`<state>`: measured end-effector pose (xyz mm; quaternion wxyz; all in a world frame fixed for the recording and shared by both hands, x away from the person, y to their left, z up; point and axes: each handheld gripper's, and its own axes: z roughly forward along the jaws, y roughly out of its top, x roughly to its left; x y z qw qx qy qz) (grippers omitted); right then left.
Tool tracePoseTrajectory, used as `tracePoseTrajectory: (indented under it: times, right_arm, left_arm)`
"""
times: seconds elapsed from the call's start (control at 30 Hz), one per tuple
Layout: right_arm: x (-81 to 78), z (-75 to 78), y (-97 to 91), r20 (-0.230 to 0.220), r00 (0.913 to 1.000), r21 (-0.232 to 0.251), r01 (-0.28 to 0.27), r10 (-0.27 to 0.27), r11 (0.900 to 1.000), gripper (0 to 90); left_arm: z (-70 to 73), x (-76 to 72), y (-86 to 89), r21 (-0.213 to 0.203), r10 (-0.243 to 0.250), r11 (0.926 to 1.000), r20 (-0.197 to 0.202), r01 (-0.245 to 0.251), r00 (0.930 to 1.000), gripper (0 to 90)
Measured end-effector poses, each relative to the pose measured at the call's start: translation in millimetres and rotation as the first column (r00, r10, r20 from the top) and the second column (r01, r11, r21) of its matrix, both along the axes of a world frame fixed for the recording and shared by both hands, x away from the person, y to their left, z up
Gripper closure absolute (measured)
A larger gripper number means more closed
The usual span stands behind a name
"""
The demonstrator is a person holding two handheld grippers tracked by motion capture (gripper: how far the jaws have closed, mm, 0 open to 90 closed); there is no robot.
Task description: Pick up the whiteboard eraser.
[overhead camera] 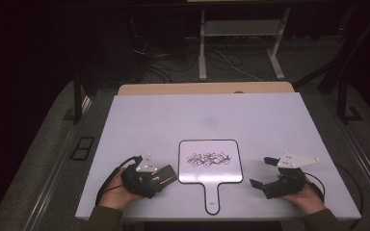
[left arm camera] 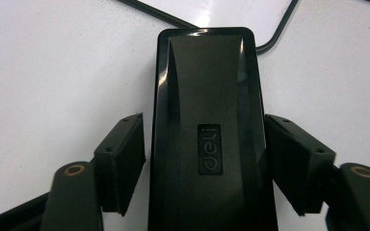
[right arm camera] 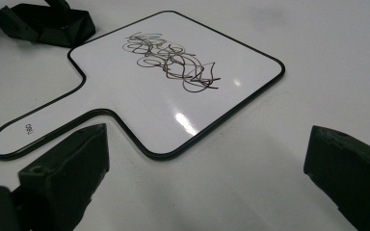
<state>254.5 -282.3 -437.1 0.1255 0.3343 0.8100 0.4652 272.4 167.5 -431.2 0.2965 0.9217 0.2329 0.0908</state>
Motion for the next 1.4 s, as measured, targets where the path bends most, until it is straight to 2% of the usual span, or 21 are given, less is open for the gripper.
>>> tracePoseTrajectory:
  times: [0.17,0.43,0.6,0.8,0.87,1.27,1.4]
  right_arm:
    - [0.3,-0.2,-0.3,0.001,1.0000,-0.001,0.000,0.000,1.0000,0.9]
    - [0.3,-0.2,-0.3,0.002,1.0000,-0.002,-0.001,0.001,1.0000,0.9]
    - [0.2,-0.3,-0.3,0.002,1.0000,-0.004,-0.002,0.002,1.0000,0.9]
    - [-0.1,-0.2,-0.6,0.002,1.0000,-0.002,-0.002,0.002,1.0000,0.9]
    - [0.0,-0.1,-0.7,0.002,1.0000,-0.002,-0.002,0.002,1.0000,0.8]
    - [1.0,-0.2,-1.3,-0.005,1.0000,0.001,-0.001,0.001,1.0000,0.9]
    - [1.9,-0.3,-1.3,-0.003,1.0000,0.004,-0.002,0.002,1.0000,0.9]
  left_arm:
    - [1.1,-0.3,0.0,0.000,-0.008,1.0000,-0.007,0.008,0.9999,38.0]
    - [2.5,2.4,0.3,-0.005,-0.004,1.0000,-0.034,0.004,0.9994,38.9]
    - [3.4,2.9,-0.5,0.005,-0.002,1.0000,-0.036,0.002,0.9993,39.1]
    - [3.7,3.6,0.5,-0.002,0.014,0.9999,-0.051,-0.014,0.9986,39.2]
    - [4.0,3.1,0.6,0.001,0.018,0.9998,-0.037,-0.018,0.9992,39.2]
    - [10.3,4.5,3.8,-0.028,0.039,0.9988,-0.034,-0.040,0.9986,39.3]
    - [15.2,4.2,5.4,-0.056,0.055,0.9968,-0.030,-0.057,0.9980,39.3]
